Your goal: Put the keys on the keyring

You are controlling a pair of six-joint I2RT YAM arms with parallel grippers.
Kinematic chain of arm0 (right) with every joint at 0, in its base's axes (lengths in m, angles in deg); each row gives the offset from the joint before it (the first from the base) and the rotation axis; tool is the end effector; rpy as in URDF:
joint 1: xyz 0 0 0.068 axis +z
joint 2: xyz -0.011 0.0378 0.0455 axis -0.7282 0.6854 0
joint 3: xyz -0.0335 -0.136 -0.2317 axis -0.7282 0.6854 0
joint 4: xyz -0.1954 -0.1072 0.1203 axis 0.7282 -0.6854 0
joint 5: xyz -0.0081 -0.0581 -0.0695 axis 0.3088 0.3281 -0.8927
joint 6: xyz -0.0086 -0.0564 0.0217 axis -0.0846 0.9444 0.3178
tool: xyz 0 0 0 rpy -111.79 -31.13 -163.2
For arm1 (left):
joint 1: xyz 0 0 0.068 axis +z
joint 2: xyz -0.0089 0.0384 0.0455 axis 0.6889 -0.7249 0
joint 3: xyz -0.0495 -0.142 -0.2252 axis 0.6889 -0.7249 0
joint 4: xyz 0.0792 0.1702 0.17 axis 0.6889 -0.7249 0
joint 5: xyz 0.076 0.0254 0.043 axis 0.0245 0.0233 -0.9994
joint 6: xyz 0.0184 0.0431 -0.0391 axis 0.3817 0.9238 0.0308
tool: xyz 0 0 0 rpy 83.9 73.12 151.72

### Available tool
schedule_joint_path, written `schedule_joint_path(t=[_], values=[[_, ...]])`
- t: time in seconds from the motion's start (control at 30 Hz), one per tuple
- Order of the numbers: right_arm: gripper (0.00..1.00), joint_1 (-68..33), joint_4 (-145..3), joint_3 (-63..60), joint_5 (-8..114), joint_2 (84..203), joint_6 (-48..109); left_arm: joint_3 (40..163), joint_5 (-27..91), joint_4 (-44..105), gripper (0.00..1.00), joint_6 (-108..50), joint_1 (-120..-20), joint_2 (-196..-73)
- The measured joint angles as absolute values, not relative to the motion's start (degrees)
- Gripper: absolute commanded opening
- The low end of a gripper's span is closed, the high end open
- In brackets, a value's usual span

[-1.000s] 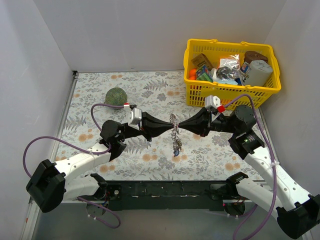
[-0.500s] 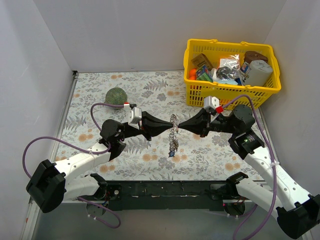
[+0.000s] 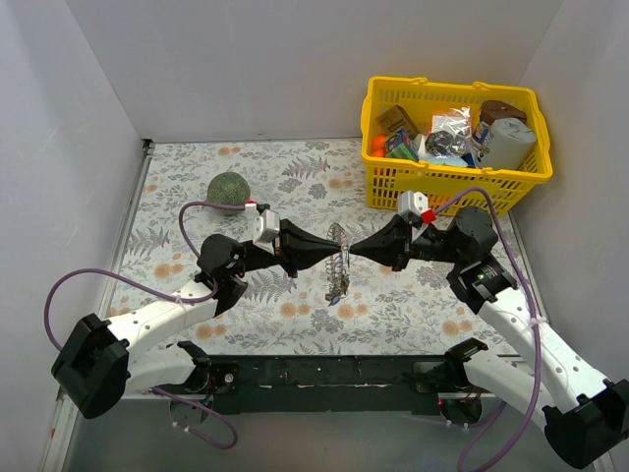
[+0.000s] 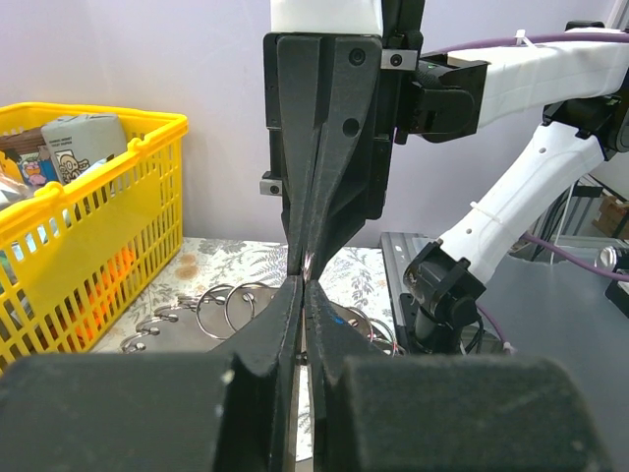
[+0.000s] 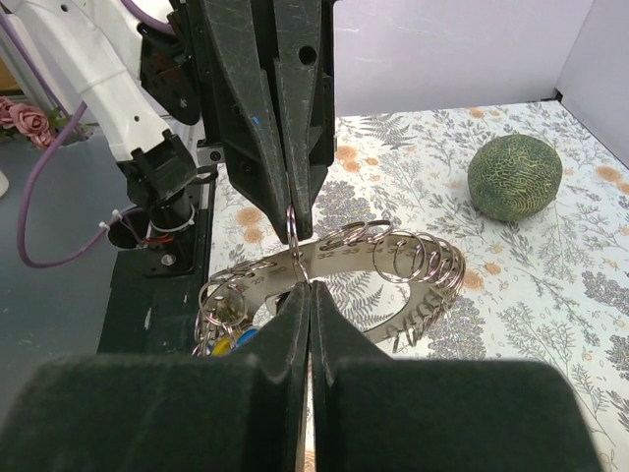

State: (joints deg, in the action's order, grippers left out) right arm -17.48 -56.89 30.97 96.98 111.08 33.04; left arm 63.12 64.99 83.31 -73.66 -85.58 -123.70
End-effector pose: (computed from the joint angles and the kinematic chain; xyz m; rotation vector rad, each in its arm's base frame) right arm 0.1484 0.1242 0.3601 -1.0570 1.1885 1.1056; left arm 0.1577 -0.1824 0.3263 0.5909 1.3775 -1.8423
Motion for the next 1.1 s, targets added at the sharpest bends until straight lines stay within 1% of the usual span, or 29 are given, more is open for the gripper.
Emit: schedule_joint_path(t=[0.33, 0.4, 0.43, 0.5, 0.53, 0.63, 0.77, 0.93, 1.1], values=[[0.02, -17.5, -55.9, 31.7, 97.5, 111.3, 33.0, 63.1, 65.4, 83.2, 0.0, -74.6, -85.6, -123.8], [0.15, -17.5, -56.0, 31.7, 97.4, 111.4, 33.2, 63.1, 65.4, 83.1, 0.0, -74.6, -85.6, -123.8], [0.28, -17.5, -56.2, 31.7, 97.3, 111.3, 33.3, 63.1, 65.4, 82.9, 0.0, -74.6, -85.5, -123.8], [0.39, -17.5, -57.2, 31.7, 96.3, 110.9, 34.1, 63.1, 65.4, 82.6, 0.0, -74.5, -85.5, -123.8], [0.47, -17.5, -58.2, 31.8, 95.4, 110.4, 34.6, 63.1, 65.4, 82.8, 0.0, -74.5, -85.5, -123.7], [0.52, -17.6, -60.0, 31.8, 93.1, 108.3, 35.7, 63.1, 65.4, 82.9, 0.0, -74.3, -85.5, -123.7], [0.55, -17.6, -60.2, 31.8, 92.6, 105.9, 36.2, 63.1, 65.4, 82.5, 0.0, -73.9, -85.5, -123.5], [0.55, -17.6, -57.7, 31.9, 94.6, 106.0, 34.6, 63.1, 65.4, 82.5, 0.0, -73.7, -85.4, -123.3], [0.53, -17.6, -53.0, 32.3, 96.8, 106.9, 31.3, 63.1, 65.4, 82.5, 0.0, -73.5, -85.3, -123.3]])
